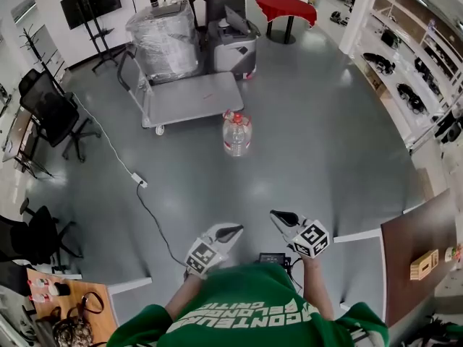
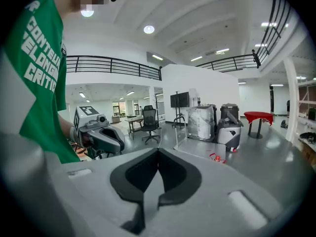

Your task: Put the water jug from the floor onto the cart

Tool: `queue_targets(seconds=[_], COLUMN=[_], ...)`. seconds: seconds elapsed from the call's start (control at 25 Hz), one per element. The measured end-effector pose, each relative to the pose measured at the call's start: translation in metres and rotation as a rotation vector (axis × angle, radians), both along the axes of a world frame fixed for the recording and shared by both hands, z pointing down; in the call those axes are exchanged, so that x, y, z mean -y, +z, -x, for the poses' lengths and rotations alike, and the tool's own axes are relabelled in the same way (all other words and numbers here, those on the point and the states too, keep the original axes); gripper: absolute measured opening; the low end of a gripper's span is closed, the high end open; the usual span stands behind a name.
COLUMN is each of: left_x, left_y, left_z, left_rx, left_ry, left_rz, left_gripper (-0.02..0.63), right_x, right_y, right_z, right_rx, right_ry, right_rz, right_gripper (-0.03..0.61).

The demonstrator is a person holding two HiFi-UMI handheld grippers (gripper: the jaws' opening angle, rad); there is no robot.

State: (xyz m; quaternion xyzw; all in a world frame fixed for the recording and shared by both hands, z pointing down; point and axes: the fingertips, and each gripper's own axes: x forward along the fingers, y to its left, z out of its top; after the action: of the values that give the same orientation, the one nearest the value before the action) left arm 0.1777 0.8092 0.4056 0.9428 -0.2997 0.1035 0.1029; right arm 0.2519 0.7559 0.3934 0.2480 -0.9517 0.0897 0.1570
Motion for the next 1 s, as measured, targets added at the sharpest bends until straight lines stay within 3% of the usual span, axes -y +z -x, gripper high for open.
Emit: queue_targets(seconds=[0.64, 1.0], left_x=[-0.025, -0.044], left_y=[0.010, 0.015], left_z=[-0.086, -0.097], left_rx=[-0.014, -0.021], left_ry=[-0.058, -0.098], left_rz=[0.014, 0.034], left_gripper=[0.012, 0.012], right_x=[-0.026, -0.037], right_y=[0.012, 0.020], right_z=[-0.101, -0.125], right_rx=[0.016, 0.041], right_ry=[0.017, 0.035], right_rz=[0.007, 0.014], right_gripper=[-0.010, -0.010])
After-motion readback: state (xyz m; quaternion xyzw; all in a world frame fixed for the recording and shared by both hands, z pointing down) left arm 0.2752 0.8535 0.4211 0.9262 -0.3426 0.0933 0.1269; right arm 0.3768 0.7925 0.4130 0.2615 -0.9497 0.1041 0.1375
